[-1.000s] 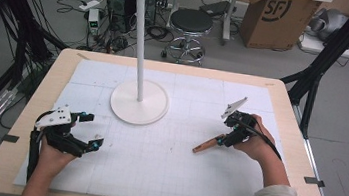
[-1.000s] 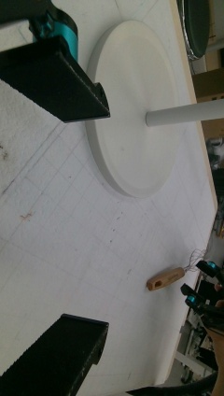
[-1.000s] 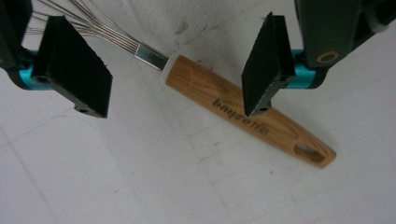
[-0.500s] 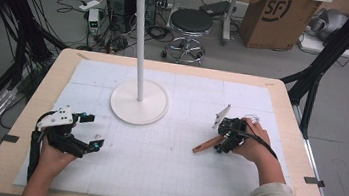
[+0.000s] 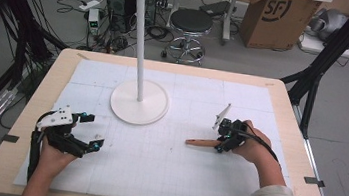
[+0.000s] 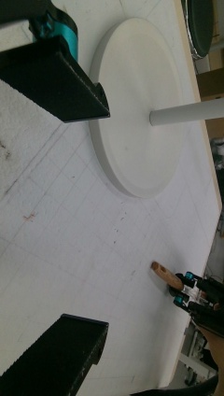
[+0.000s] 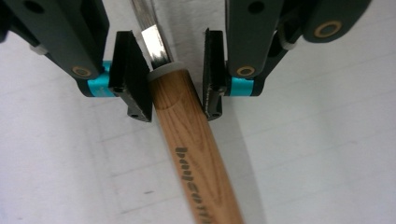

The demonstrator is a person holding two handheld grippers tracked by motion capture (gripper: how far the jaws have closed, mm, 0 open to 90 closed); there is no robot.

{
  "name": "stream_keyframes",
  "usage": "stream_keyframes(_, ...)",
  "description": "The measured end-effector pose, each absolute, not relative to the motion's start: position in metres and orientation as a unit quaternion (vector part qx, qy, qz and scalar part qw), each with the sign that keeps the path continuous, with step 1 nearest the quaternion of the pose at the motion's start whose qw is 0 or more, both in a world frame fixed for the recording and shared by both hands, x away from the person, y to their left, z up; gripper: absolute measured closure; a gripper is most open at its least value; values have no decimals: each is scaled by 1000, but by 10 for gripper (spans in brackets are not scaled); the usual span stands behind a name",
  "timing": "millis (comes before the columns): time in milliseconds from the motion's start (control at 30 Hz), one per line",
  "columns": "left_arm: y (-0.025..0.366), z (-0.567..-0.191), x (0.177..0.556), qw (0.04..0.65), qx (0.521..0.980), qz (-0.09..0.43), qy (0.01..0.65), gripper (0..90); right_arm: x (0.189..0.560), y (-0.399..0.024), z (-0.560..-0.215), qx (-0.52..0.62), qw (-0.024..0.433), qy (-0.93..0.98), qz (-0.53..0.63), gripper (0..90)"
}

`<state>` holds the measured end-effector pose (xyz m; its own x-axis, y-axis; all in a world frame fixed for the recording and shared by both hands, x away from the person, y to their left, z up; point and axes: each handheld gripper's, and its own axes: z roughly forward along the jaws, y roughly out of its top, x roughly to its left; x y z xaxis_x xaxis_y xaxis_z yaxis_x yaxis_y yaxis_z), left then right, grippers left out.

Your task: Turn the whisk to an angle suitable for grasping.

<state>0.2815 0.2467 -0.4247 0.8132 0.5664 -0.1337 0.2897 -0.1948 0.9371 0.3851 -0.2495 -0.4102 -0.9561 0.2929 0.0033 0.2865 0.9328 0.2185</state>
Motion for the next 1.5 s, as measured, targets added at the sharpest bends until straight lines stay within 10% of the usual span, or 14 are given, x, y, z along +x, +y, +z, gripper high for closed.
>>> stream_keyframes(533,245,-425,281,566,766,120,280,17,384,-253,-414,171,13,977,124,525)
stream_keyframes(867,245,-426,281,567,765,120,280,17,377,-256,-413,176,20,973,149,706)
stream_keyframes(1500,246,-427,284,577,760,119,276,17,369,-288,-361,232,73,910,334,710)
